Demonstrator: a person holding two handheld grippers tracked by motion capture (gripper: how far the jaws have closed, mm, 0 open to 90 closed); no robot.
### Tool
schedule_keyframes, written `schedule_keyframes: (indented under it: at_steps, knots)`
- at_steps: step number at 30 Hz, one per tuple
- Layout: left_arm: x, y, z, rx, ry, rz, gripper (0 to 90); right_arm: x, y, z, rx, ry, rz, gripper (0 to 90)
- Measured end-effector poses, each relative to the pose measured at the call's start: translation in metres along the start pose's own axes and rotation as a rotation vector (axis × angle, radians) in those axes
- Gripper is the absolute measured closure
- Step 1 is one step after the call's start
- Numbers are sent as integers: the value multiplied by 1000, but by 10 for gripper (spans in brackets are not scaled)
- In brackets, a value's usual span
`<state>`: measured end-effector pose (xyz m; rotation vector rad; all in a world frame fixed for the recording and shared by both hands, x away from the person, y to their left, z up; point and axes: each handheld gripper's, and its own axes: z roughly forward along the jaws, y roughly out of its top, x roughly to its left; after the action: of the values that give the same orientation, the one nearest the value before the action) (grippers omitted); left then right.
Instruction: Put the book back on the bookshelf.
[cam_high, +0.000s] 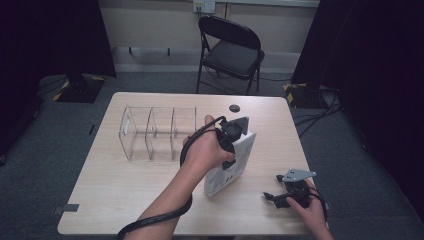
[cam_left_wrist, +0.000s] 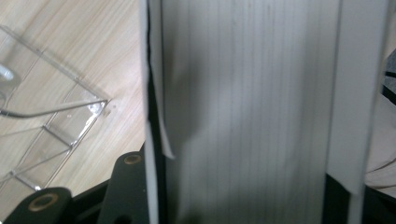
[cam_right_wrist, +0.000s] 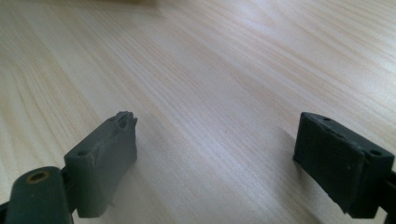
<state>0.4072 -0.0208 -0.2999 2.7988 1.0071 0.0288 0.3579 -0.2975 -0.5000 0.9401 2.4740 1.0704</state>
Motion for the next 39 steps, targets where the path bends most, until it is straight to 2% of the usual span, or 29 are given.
schedule_keyframes:
  at_steps: [5, 9, 12, 16, 23, 28, 32, 33, 34, 39]
  knots:
    - [6, -9, -2, -1, -12, -35, 528, 0, 0, 0, -1, 0, -1, 120]
    - [10, -16, -5, -10, -3, -44, 528, 0, 0, 0, 0, 0, 1, 120]
    - [14, -20, -6, -16, -13, -57, 528, 0, 0, 0, 1, 0, 2, 120]
    - [19, -27, -7, -11, -21, -91, 528, 0, 0, 0, 0, 1, -1, 120]
    - [26, -38, -10, -11, -9, -110, 528, 0, 0, 0, 0, 1, 0, 120]
    - [31, -46, -12, -32, -18, -153, 528, 0, 0, 0, 0, 1, -1, 120]
    - [33, -51, -14, -33, -7, -157, 528, 0, 0, 0, 0, 1, 1, 120]
    - [35, -52, -15, -22, 0, -143, 528, 0, 0, 0, 0, 1, 0, 120]
    - [35, -53, -15, -34, -4, -163, 528, 0, 0, 0, 0, 1, 0, 120]
    - [41, -60, -17, -29, -13, -177, 528, 0, 0, 0, -1, 1, -1, 120]
